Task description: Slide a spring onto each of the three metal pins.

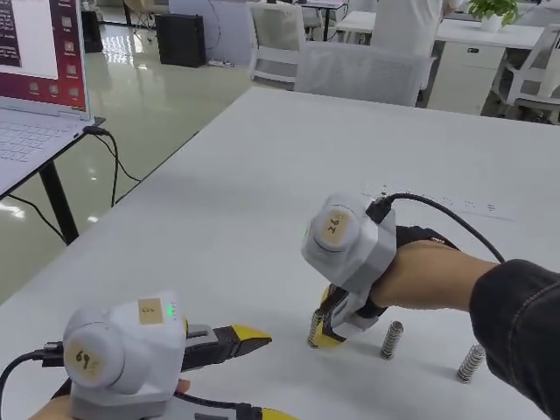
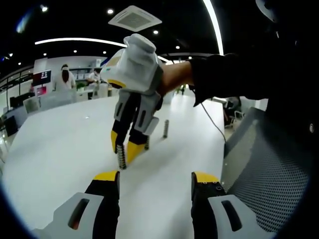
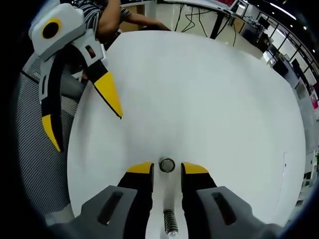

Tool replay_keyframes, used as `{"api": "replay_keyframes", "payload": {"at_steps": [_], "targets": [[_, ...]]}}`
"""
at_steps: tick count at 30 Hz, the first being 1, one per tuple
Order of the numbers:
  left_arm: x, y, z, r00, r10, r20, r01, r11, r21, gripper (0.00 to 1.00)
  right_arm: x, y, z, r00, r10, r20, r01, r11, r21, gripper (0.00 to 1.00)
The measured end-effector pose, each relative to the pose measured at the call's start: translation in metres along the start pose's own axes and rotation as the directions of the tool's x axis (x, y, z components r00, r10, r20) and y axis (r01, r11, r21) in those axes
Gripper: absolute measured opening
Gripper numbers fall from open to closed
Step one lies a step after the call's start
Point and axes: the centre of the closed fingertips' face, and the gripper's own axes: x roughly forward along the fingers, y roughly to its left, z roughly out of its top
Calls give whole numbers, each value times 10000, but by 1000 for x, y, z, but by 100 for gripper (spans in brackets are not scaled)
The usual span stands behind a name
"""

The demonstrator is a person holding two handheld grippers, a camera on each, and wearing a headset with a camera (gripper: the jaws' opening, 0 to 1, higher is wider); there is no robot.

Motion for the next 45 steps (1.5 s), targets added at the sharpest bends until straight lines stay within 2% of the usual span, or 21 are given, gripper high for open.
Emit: {"api": "replay_keyframes", "payload": {"at_steps": [7, 15, 25, 30, 38, 45], "targets": [[0, 2, 1, 10000, 34, 15, -34, 10000, -1, 53, -8, -1, -12, 9999, -80, 141, 78, 9999, 100, 28], [1, 3, 3, 10000, 51, 39, -51, 10000, 15, 53, -24, -6, -25, 9982, -319, 500, 290, 9979, 580, 38], [2, 6, 5, 9999, 142, 68, -142, 9999, 21, 54, -43, -9, -41, 9899, -775, 1191, 609, 9887, 1371, 47], [4, 8, 5, 9998, 173, 54, -173, 9999, -14, 55, -54, -12, -49, 9800, -1176, 1605, 900, 9814, 1697, 52], [6, 10, 6, 9999, 167, 43, -168, 9999, 7, 56, -68, -15, -63, 9642, -1759, 1984, 1315, 9670, 2181, 58], [8, 11, 6, 9998, 189, 52, -189, 9998, 28, 57, -80, -15, -74, 9406, -2358, 2444, 1666, 9475, 2729, 61]]}}
